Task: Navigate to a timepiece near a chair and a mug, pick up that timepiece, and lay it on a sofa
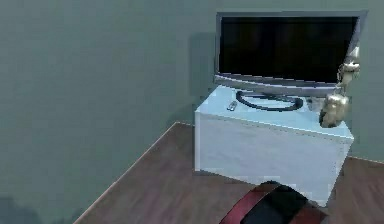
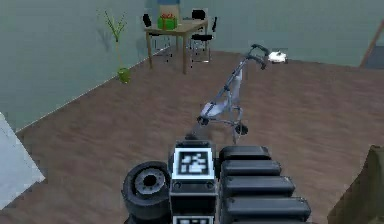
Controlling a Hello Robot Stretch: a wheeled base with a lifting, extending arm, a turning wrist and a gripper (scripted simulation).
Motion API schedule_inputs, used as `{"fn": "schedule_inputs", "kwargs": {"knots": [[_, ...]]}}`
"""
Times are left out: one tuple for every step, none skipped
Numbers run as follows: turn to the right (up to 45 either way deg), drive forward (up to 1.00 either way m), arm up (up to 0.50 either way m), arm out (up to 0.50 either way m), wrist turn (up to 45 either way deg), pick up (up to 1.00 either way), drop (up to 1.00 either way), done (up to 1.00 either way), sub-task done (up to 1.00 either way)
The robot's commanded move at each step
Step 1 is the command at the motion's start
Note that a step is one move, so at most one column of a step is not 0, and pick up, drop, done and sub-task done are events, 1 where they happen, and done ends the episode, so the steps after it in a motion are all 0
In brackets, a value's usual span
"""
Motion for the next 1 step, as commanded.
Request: {"fn": "schedule_inputs", "kwargs": {"knots": [[-45.0,0.0,0.0,0.0,0.0,0.0,0.0,0.0,0.0]]}}
